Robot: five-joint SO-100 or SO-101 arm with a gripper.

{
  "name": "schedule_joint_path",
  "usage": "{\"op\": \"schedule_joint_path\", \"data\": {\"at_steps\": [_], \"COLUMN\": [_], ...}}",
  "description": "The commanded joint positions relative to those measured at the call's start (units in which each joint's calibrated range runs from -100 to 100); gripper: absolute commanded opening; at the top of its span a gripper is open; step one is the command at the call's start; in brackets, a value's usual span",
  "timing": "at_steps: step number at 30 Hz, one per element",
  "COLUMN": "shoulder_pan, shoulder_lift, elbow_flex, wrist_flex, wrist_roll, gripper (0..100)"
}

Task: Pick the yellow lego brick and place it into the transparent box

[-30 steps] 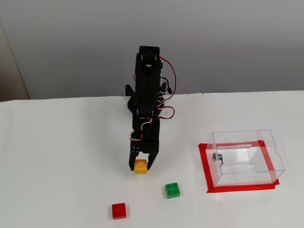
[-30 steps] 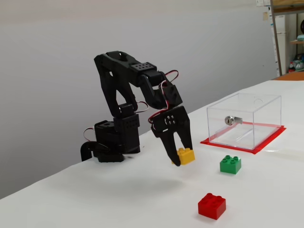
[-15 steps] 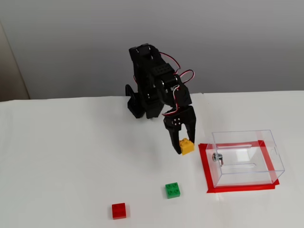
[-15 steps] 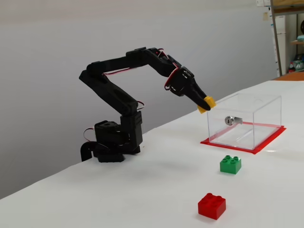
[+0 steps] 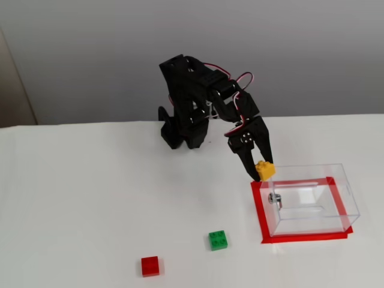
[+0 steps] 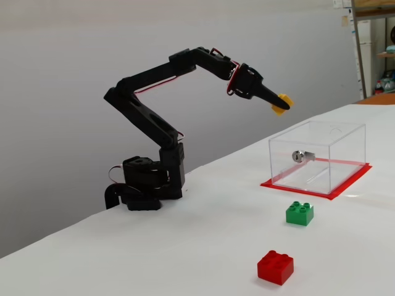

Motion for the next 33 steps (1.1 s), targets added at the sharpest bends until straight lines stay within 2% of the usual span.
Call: {"op": "schedule_joint_path", "data": {"at_steps": [1,5,15,33], "shoulder_pan": [-2.39,-6.46,-13.85,-14.74], "shoulder_lift": [3.42,9.45,20.39,26.5], "elbow_flex": [-3.64,-5.9,-12.41,-17.29], "wrist_flex": [-4.25,-8.68,-9.03,-8.86], "wrist_roll": [0.28,0.28,0.28,0.17], "gripper": [13,13,13,14]}}
